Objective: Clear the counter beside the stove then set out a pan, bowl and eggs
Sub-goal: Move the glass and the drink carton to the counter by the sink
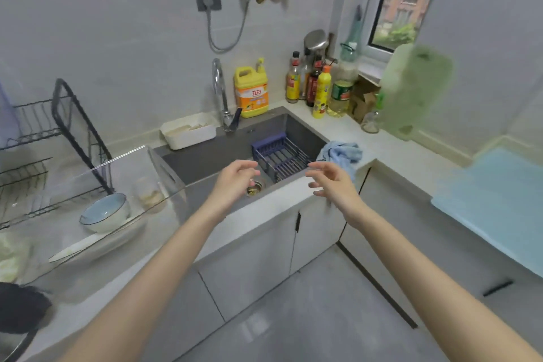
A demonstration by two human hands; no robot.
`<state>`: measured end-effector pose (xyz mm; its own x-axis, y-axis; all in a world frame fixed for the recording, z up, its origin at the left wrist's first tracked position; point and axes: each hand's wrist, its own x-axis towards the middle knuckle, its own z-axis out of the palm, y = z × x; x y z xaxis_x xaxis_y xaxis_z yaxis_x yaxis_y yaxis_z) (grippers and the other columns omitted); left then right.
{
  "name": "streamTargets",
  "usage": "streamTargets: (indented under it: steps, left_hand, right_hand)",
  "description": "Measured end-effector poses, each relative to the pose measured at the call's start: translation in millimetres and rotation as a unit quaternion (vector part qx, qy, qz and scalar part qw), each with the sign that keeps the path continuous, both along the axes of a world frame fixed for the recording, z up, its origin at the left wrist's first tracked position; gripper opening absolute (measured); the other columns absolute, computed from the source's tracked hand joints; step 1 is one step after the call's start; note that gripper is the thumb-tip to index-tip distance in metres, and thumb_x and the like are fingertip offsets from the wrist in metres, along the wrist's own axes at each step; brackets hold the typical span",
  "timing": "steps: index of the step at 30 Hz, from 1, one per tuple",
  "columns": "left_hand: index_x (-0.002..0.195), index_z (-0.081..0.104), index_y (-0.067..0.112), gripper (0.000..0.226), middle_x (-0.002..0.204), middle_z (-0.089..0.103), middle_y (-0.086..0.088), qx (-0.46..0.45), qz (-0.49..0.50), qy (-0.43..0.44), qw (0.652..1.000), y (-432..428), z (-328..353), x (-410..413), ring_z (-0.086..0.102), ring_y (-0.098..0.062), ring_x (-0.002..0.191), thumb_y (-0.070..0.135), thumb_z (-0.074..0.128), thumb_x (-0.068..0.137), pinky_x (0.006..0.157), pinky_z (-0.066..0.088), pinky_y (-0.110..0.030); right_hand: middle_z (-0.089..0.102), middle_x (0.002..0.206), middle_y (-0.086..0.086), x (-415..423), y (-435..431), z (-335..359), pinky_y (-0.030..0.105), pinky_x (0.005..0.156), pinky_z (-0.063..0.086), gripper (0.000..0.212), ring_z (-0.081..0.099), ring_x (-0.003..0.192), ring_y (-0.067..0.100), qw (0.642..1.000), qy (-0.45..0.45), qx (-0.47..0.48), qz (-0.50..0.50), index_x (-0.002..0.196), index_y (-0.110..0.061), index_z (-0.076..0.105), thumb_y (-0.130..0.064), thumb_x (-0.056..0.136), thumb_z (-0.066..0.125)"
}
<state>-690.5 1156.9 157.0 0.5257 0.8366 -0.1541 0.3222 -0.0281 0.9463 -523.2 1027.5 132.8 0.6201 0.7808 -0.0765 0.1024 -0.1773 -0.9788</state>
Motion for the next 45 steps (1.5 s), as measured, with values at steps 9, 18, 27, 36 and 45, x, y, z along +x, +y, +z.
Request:
streamTargets:
  steps: [9,18,27,36,45]
  left_hand:
    - [0.117,0.060,0.015,0.024,0.099,0.066,0.004,0.009,-0.215,-0.016,0.976,-159,12,168,0.060,-0.015,0.088,0.016,0.053,0.094,0.074,0.046,-0.026]
    - [0.118,0.059,0.021,0.026,0.110,0.066,0.002,-0.016,-0.366,-0.031,0.930,-377,19,294,0.063,-0.017,0.096,0.020,0.054,0.093,0.087,0.049,-0.033]
    - [0.120,0.058,0.020,0.026,0.112,0.065,0.000,-0.013,-0.502,-0.021,0.864,-548,23,384,0.063,-0.017,0.097,0.019,0.052,0.095,0.084,0.050,-0.028]
    - [0.118,0.059,0.021,0.025,0.107,0.066,0.005,-0.032,-0.586,-0.018,0.810,-670,10,490,0.065,-0.017,0.099,0.019,0.053,0.094,0.089,0.049,-0.031]
    - [0.120,0.058,0.022,0.026,0.108,0.067,0.006,-0.047,-0.644,-0.027,0.763,-794,13,631,0.064,-0.015,0.098,0.021,0.053,0.095,0.090,0.050,-0.033]
  right_hand:
    - [0.066,0.111,0.007,105,-211,15,0.030,0.080,0.053,0.018,0.064,0.089,0.019,0.980,-0.009,0.013,-0.200,0.113,-0.016,0.058,-0.016,0.095,0.056]
    - [0.067,0.110,0.002,177,-452,23,0.031,0.081,0.052,0.018,0.063,0.089,0.017,0.941,-0.014,0.001,-0.338,0.112,-0.020,0.059,-0.019,0.094,0.056]
    - [0.068,0.109,0.004,213,-626,23,0.027,0.077,0.049,0.018,0.061,0.084,0.014,0.880,-0.015,0.002,-0.474,0.110,-0.021,0.059,-0.016,0.094,0.054]
    - [0.066,0.106,-0.001,277,-738,17,0.031,0.084,0.051,0.021,0.060,0.087,0.012,0.827,-0.017,0.004,-0.561,0.115,-0.019,0.059,-0.015,0.094,0.054]
    - [0.067,0.109,0.001,382,-853,20,0.028,0.079,0.052,0.019,0.063,0.089,0.014,0.781,-0.023,-0.005,-0.625,0.111,-0.023,0.060,-0.016,0.094,0.054]
